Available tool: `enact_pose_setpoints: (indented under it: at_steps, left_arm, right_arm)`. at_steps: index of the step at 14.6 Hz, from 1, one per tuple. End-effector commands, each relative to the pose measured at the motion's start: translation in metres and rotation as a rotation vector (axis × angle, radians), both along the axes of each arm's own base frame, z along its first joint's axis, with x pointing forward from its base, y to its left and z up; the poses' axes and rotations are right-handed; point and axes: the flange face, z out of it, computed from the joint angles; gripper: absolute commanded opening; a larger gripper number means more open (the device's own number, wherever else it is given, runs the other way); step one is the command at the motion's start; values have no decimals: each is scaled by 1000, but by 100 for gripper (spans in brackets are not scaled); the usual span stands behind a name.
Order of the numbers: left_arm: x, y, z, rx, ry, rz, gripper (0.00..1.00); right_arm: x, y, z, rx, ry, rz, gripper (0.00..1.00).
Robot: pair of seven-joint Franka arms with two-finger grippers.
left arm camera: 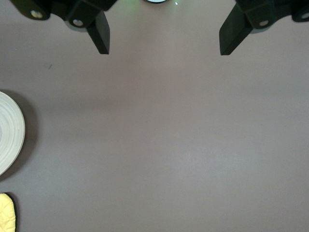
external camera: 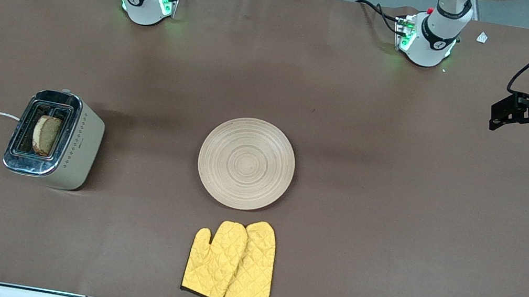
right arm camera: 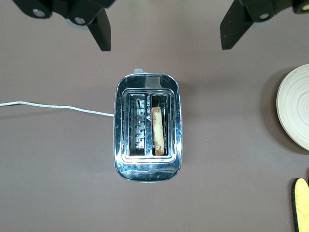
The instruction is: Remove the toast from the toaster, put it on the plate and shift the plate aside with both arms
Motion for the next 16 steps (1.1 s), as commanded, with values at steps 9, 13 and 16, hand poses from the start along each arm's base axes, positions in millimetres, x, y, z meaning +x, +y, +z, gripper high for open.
enact_pose_setpoints:
  at_steps: [9, 13, 16]
  left_arm:
    - [2, 5, 4, -11, -8, -5, 100]
    - [2, 5, 4, -14, -8, -7, 100]
    - [2, 5, 4, -14, -7, -1, 100]
  right_arm:
    - [-6, 1, 6, 12, -14, -13, 100]
    - [-6, 0, 5, 10, -13, -14, 100]
    - [-6, 2, 6, 12, -13, -11, 100]
